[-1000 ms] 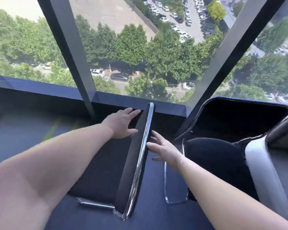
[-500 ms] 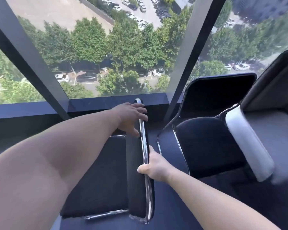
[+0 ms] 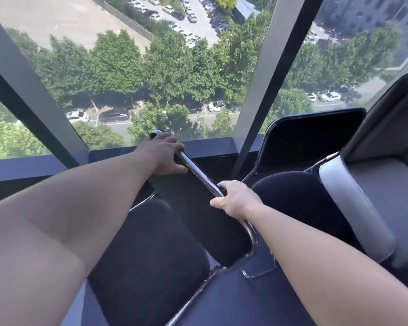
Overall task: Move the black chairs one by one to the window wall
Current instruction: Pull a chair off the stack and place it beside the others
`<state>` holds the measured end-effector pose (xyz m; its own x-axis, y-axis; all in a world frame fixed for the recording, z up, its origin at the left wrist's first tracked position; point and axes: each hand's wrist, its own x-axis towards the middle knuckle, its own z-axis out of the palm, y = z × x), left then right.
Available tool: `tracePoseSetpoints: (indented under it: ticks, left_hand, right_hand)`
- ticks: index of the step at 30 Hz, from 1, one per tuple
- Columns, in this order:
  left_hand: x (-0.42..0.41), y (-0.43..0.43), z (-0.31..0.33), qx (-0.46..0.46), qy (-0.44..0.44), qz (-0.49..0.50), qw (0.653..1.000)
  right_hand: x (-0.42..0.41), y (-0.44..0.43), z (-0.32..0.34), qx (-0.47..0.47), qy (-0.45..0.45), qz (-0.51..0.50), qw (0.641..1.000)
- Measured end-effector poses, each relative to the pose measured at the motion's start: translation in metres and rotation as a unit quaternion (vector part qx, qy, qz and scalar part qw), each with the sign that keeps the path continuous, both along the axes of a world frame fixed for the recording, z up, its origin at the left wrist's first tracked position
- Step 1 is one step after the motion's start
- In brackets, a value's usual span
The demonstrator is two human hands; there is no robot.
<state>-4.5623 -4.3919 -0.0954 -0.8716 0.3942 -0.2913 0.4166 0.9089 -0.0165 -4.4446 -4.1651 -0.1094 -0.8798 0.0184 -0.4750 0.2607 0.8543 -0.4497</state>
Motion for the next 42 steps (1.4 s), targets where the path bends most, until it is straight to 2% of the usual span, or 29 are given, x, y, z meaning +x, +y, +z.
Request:
tracePoseSetpoints:
  ticks: [5,10,13,17,26,42]
  left_hand:
    - [-0.009,-0.018,0.002,-0.018,0.021,0.062,0.998]
    - [-0.013,-0.032,0.003,-0.029,0.024,0.069,0.997]
    - [-0.015,-0.032,-0.003,-0.038,0.017,0.062,0.997]
    - [-0.019,-0.03,-0.008,-0.049,0.019,0.06,0.997]
    - [-0.03,-0.032,-0.02,-0.025,0.045,0.096,0.994]
    - [-0.069,-0.024,-0.014,-0.066,0.028,0.255,0.964]
  right_hand:
    - [-0.034,-0.003,0.01,0.104,0.058,-0.005,0.993]
    - [-0.028,-0.019,-0.002,0.195,0.154,0.026,0.968]
    - [-0.028,-0.018,-0.005,0.253,0.148,0.073,0.953]
    - [-0.041,-0.018,-0.002,0.264,0.113,0.076,0.955]
    - [-0.076,-0.007,0.0,0.264,0.133,0.105,0.95]
    - [-0.218,0.009,0.002,0.23,0.185,0.26,0.919]
